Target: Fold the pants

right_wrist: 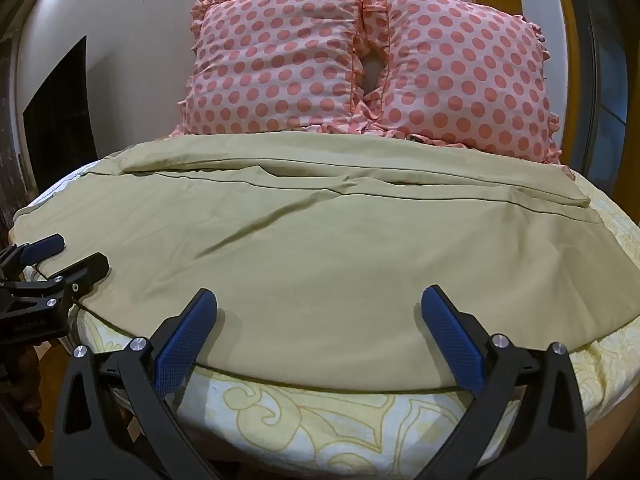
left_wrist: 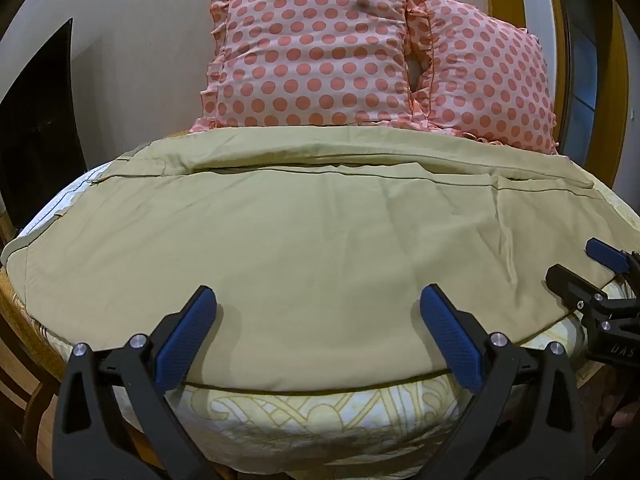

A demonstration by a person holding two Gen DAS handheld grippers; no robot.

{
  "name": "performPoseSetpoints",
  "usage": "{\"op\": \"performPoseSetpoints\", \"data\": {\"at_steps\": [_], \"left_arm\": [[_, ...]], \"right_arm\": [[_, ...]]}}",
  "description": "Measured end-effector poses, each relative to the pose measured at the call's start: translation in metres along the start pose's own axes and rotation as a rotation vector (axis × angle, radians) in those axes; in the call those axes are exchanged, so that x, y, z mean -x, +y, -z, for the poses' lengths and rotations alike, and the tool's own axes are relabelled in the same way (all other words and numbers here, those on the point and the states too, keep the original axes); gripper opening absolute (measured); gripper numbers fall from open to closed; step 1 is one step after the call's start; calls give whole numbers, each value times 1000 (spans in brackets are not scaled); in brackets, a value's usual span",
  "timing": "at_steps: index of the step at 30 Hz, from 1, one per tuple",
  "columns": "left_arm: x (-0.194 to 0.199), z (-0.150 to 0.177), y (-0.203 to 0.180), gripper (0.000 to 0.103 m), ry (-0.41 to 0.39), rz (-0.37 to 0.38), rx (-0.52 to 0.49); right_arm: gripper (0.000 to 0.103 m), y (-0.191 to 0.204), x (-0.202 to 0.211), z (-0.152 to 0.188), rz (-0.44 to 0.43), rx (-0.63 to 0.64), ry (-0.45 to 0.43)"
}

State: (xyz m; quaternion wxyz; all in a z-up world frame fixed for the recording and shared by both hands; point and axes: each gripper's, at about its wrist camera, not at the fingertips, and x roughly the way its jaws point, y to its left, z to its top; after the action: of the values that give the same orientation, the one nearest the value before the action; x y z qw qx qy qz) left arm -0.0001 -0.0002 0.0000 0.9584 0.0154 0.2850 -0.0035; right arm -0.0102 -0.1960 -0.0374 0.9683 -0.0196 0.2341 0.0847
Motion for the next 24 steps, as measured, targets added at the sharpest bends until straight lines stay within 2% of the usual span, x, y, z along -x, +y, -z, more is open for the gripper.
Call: {"op": "performPoseSetpoints", "data": {"at_steps": [24], "left_arm": [[0, 0, 0, 101, -5, 0, 0]], "right_arm": [[102, 0, 0, 1, -1, -1, 1]]}}
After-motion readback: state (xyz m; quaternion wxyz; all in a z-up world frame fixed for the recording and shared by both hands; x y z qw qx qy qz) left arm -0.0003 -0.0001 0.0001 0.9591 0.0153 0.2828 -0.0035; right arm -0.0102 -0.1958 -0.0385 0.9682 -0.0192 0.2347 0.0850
